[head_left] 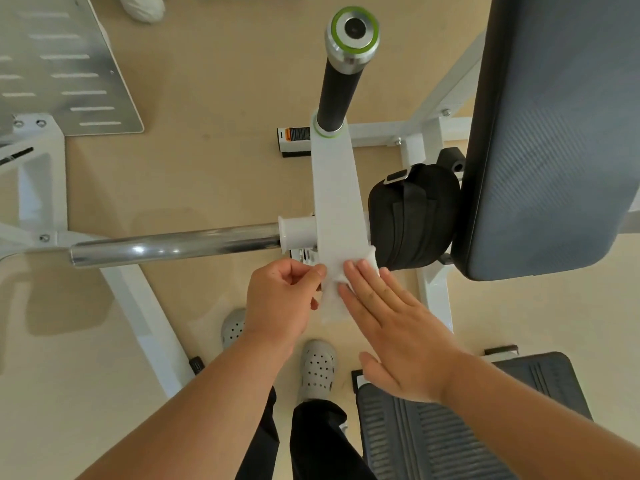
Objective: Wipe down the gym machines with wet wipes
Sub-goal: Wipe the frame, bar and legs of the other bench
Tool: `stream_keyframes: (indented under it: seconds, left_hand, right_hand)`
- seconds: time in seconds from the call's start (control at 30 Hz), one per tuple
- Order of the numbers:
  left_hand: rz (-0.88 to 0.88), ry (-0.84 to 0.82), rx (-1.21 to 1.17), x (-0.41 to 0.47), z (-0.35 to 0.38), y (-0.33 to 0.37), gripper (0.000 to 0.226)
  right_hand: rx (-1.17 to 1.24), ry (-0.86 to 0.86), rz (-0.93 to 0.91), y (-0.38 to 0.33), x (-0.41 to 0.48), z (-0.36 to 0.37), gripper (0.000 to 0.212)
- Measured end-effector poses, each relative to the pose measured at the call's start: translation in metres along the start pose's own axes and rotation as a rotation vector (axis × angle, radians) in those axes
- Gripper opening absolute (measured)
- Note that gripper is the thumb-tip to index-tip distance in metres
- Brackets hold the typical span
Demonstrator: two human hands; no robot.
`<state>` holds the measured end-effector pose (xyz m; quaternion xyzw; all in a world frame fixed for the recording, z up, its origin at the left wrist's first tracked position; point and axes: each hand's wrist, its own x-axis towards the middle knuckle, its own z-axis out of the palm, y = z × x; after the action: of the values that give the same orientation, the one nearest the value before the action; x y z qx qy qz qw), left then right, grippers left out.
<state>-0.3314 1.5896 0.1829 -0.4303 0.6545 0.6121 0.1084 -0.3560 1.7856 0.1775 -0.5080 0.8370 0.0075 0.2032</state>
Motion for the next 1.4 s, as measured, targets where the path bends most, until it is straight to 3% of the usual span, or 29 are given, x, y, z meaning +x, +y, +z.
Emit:
stream_keyframes:
  seconds: [0.4,0.83,1.03,1.2,1.4]
  left_hand:
    - [-0.020,-0.041,0.084,0.007,-0.003,0.001,0.029]
    - [0.039,-0.100,0.191,0.015,-0.008,0.004,0.030]
    - [0.011,-0.115,0.169,0.016,-0.008,0.005,0.020]
    - [-0.016,-0.125,0.151,0.016,-0.009,0.004,0.027]
    - [-0.032,-0.125,0.136,0.019,-0.008,0.000,0.028]
  right_hand:
    - [0.025,0.043,0.168,0.054,0.137,-0.063,0.086]
    - [0.050,-0.047,0.074,-0.013,-0.009,-0.001,0.082]
    - [0.126,0.000,0.141,0.017,0.054,-0.031,0.081]
    - [0.105,0.043,0.191,0.046,0.122,-0.059,0.086]
    - [0.148,0.043,0.243,0.035,0.115,-0.052,0.084]
